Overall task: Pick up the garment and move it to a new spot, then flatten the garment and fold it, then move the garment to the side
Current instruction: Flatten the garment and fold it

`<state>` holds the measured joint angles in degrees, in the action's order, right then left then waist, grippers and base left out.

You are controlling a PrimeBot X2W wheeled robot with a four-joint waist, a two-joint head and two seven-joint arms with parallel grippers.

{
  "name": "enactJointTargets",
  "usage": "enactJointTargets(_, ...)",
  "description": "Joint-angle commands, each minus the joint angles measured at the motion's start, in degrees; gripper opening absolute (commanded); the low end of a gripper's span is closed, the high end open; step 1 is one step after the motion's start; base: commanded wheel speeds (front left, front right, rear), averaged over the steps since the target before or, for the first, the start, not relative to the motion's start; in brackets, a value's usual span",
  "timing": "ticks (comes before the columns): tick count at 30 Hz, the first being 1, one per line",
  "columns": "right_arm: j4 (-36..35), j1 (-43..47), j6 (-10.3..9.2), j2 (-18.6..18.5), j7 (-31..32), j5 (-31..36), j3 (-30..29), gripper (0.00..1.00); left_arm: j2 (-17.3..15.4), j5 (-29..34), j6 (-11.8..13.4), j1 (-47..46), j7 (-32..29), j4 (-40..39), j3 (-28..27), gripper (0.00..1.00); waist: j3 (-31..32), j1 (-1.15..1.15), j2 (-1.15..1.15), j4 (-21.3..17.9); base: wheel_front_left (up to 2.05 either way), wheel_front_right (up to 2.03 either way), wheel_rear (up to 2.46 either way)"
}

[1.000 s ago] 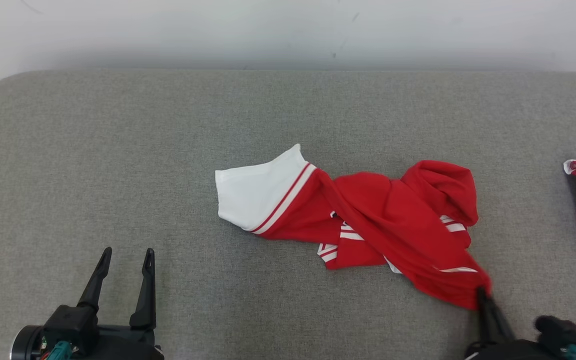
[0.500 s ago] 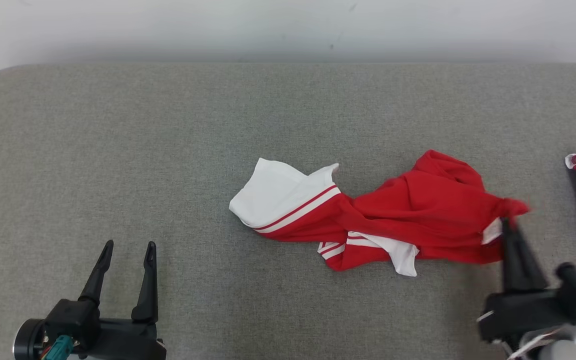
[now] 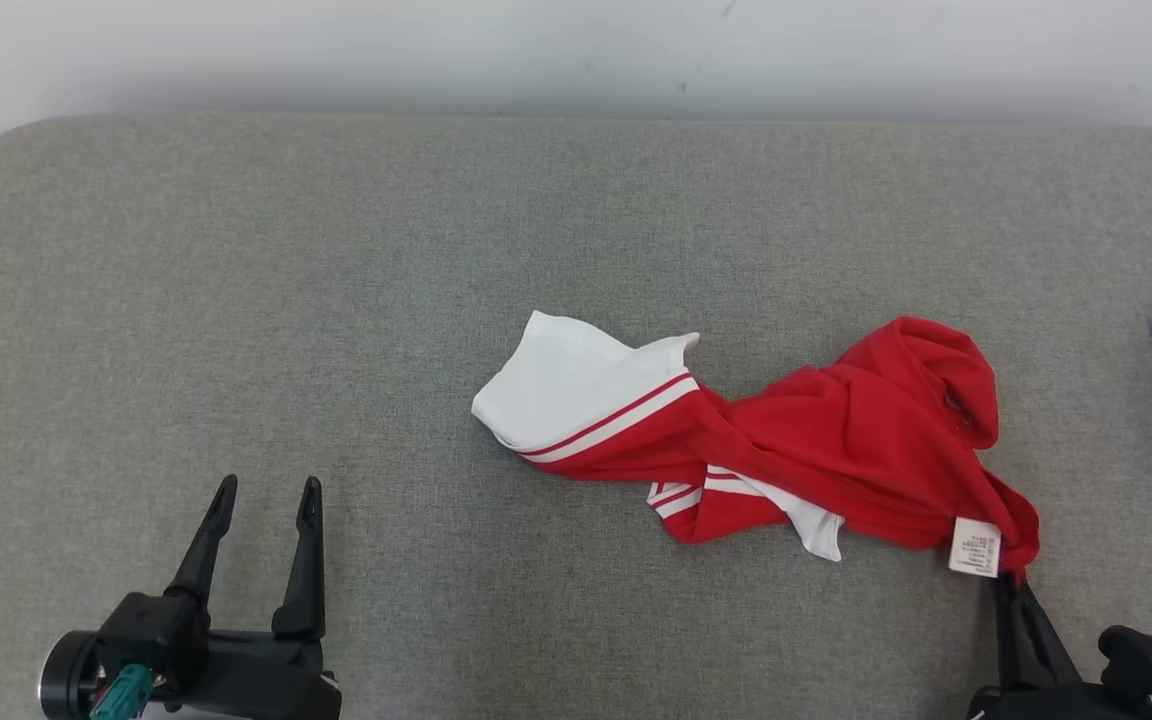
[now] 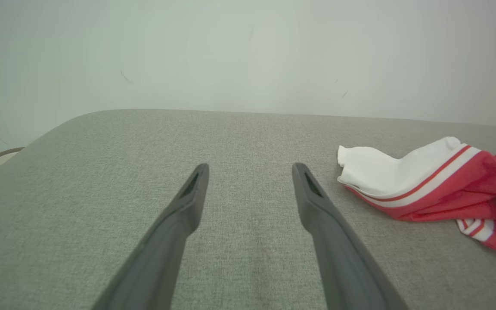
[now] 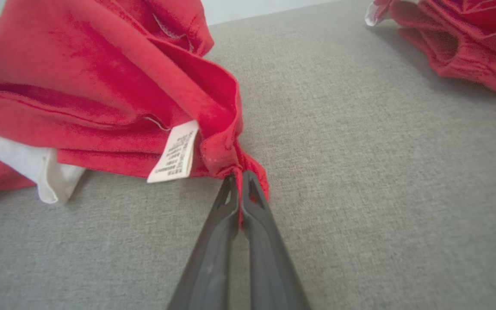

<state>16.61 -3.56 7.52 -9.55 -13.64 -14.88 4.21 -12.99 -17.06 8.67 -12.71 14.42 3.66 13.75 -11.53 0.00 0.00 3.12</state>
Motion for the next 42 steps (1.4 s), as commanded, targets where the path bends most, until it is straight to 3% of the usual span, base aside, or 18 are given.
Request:
enactJointTargets(1, 0.71, 0.66, -0.07, 0.47, -0.47, -0.75, -0.90, 0.00, -0.07, 0.05, 0.03, -0.27, 0.34, 0.23, 0.00, 1.00, 0.05, 0.00, 0.00, -0.11, 0.00, 0.00, 0.00)
enactJointTargets(2, 0.85, 0.56, -0.07, 0.93, -0.65, -1.40, -1.43, 0.00, -0.10, 0.04, 0.04, -0.27, 0.38, 0.25, -0.02, 1.00, 0.06, 0.00, 0.00, -0.20, 0.00, 0.00, 0.00)
enactJointTargets(3, 0.88, 0.48, -0.07, 1.06, -0.77, -1.67, -1.84, 0.37, -0.15, 0.05, 0.06, -0.21, 0.42, 0.31, -0.02, 1.00, 0.16, 0.00, 0.00, -0.31, 0.00, 0.00, 0.00)
enactJointTargets(4, 0.76, 0.43, -0.07, 1.28, -0.99, -2.27, -2.31, 1.00, -0.21, 0.04, 0.13, -0.10, 0.44, 0.34, -0.05, 1.00, 0.25, 0.00, 0.00, -0.44, 0.00, 0.00, 0.00)
enactJointTargets(16, -6.53, 1.90, -0.07, 1.22, -1.46, -0.14, -8.17, 1.00, -0.47, -0.17, 0.49, 0.78, 0.41, 0.43, 0.33, 1.00, 1.58, 0.00, 0.00, -1.10, 0.00, 0.00, 0.00)
enactJointTargets(31, -21.30, 7.40, -0.07, 0.93, 2.93, 8.07, 3.35, 1.00, -2.15, 0.35, 1.66, 2.96, -0.60, -2.16, 0.31, 1.00, 5.41, 0.00, 0.00, -1.69, 0.00, 0.00, 0.00)
enactJointTargets(42, -25.38, 12.78, -0.07, 1.52, 5.93, 9.33, 2.32, 1.00, -3.20, 0.86, 2.32, 5.06, -2.50, -3.04, 1.17, 1.00, 7.46, 0.00, 0.00, -2.34, 0.00, 0.00, 0.00)
